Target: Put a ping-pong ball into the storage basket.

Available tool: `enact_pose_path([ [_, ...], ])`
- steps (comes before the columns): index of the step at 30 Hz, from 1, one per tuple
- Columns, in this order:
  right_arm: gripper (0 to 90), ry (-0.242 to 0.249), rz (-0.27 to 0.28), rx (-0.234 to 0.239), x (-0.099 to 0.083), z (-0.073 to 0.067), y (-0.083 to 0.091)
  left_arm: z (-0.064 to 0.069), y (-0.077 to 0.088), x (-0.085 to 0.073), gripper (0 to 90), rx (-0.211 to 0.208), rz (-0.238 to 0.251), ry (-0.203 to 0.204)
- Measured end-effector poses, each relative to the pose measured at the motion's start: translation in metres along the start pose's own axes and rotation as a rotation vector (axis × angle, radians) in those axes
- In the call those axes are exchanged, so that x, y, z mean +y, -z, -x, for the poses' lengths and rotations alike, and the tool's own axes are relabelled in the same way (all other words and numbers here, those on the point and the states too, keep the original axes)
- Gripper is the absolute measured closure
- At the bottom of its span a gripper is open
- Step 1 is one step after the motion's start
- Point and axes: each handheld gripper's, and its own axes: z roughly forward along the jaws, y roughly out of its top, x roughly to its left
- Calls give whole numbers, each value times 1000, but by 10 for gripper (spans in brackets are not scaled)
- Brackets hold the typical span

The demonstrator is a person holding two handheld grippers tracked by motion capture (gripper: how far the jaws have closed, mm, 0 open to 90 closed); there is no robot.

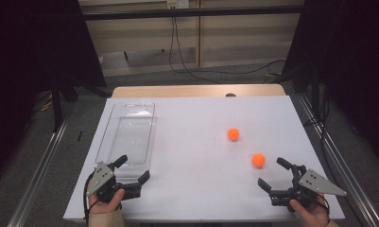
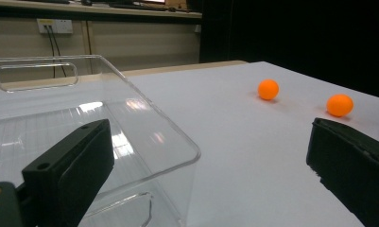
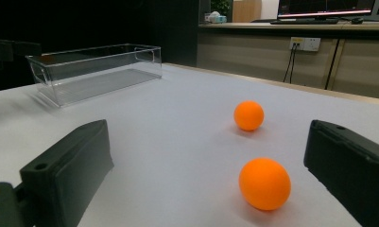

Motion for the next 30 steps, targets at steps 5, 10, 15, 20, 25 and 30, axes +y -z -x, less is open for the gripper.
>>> enact_pose_path([
  [5,13,-7,4,-9,0,1,1,2,-3,1,15,-9,-11,-5],
  [10,13,-6,8,-10,1,3,3,5,-5,3,15,-18,-7,-7],
  [15,14,-10,12,-14,1,3,4,8,-8,5,15,-36,-5,-8],
  [20,14,-6,11,-10,1,3,4,10,-9,8,15,-39,1,-3],
  [25,15,-7,8,-5,1,3,3,14,-14,11,15,-54,3,2],
  [30,15,-7,6,0,1,2,4,19,-19,13,15,-62,1,4],
])
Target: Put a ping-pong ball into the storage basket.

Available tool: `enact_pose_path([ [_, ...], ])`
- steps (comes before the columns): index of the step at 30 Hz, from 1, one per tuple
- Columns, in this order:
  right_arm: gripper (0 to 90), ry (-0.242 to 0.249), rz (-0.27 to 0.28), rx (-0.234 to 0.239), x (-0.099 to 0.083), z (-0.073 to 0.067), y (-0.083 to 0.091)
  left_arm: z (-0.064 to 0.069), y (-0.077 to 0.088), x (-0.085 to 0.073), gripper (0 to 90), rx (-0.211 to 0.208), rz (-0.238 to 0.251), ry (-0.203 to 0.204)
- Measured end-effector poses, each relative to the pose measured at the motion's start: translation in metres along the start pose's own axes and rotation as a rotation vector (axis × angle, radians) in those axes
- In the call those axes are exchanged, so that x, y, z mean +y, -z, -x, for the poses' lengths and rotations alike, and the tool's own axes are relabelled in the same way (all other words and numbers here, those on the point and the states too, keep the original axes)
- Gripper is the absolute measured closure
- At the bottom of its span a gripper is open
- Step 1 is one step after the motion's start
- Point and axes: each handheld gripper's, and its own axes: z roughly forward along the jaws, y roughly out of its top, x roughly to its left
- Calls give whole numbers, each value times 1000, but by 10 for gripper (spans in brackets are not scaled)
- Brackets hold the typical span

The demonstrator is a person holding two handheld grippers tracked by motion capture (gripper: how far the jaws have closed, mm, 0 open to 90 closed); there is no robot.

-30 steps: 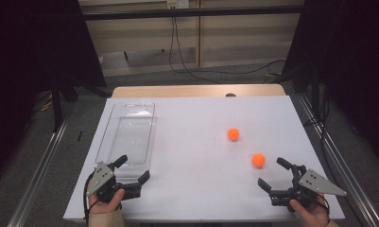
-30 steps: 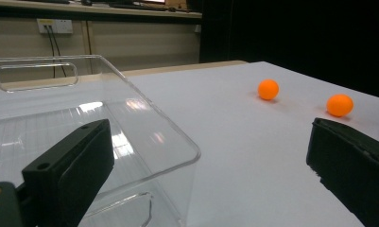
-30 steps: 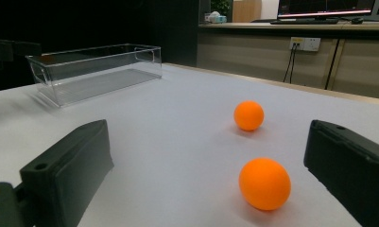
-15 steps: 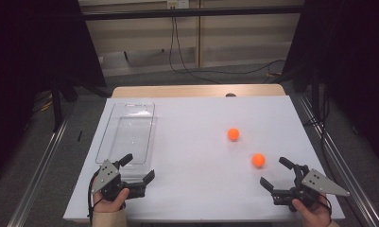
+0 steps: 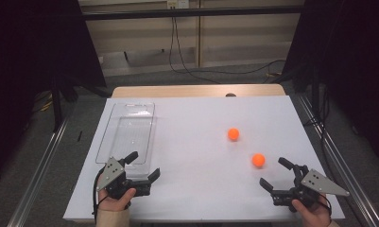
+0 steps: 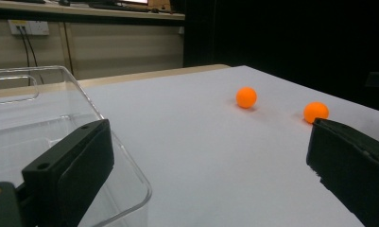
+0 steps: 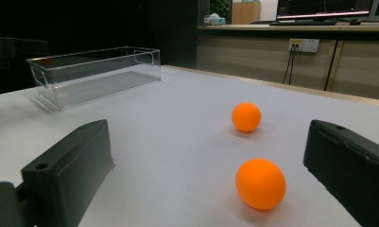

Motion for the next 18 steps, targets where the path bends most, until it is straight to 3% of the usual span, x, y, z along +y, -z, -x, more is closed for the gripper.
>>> enact_pose_path([
  [18,16,2,0,7,1,0,0,21,-25,7,18,-42,-11,10],
])
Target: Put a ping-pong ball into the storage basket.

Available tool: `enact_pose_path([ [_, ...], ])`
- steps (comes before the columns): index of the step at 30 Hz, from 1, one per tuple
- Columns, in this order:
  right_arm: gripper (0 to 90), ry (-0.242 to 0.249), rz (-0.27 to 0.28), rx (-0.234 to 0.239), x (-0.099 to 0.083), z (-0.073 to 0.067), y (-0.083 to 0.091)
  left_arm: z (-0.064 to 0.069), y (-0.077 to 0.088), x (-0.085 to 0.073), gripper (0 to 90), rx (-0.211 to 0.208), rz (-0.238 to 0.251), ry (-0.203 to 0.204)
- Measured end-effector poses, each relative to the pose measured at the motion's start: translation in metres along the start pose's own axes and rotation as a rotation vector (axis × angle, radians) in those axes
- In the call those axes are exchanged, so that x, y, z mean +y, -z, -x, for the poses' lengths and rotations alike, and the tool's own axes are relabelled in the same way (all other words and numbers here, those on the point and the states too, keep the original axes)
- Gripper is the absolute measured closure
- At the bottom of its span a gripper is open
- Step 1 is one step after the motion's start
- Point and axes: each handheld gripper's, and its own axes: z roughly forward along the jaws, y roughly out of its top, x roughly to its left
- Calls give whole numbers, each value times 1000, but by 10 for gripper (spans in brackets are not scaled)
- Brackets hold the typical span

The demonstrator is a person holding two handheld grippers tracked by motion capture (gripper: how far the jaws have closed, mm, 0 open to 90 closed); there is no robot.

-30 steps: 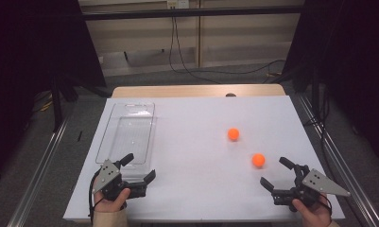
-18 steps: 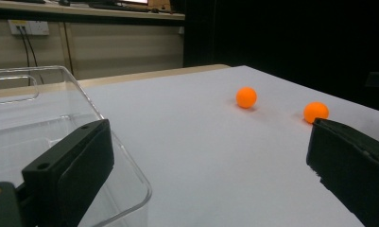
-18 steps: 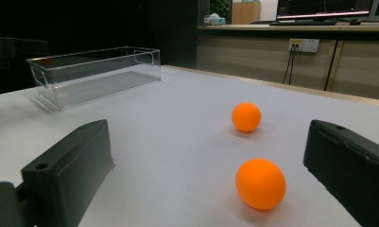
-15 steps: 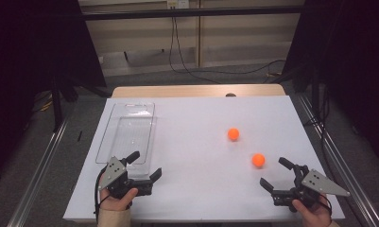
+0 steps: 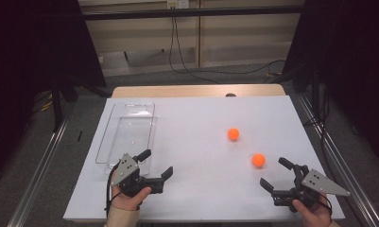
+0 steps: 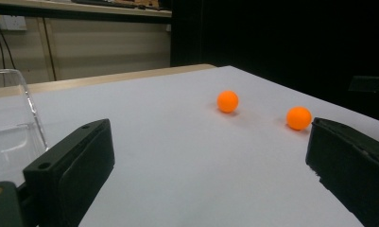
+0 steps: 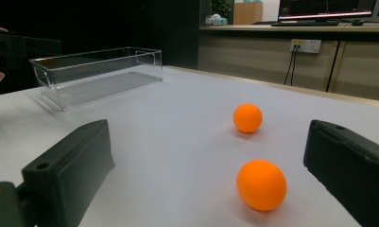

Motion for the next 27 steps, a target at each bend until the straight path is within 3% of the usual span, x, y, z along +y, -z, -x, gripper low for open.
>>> enact_pose_path([
  [27,15,-2,-7,-5,0,3,-1,17,-41,3,21,-61,-34,-26],
])
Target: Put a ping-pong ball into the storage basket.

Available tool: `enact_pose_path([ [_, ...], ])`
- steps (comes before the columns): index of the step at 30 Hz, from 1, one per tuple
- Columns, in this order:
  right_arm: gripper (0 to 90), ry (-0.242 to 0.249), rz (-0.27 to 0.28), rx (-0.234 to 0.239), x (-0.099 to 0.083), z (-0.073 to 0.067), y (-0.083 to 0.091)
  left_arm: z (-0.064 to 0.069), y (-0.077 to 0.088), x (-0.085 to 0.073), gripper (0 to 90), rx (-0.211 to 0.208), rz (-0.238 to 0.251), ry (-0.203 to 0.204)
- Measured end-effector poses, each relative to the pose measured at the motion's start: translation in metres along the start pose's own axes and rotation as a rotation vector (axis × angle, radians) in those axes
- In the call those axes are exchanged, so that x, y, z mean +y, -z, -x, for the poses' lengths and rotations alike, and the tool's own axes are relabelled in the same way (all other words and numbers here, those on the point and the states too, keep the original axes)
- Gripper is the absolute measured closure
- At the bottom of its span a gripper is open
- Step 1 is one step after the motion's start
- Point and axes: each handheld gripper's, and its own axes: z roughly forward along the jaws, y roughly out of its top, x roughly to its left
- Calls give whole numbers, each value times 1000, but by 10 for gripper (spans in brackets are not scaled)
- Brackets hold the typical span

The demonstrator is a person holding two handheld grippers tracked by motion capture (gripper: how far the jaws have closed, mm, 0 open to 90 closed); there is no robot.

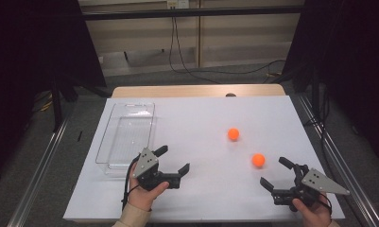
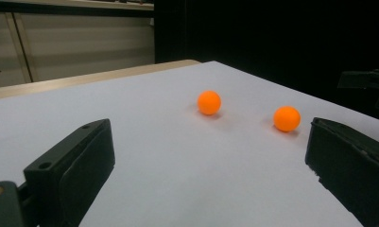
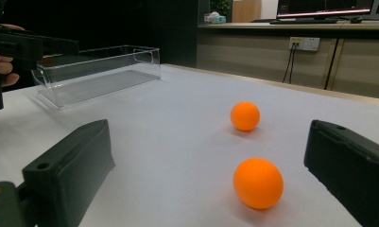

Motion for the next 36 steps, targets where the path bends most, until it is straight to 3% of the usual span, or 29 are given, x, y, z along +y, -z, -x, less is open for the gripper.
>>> enact_pose_path([
  [36,14,-10,7,9,1,2,-1,10,-31,2,23,-37,-35,-33],
])
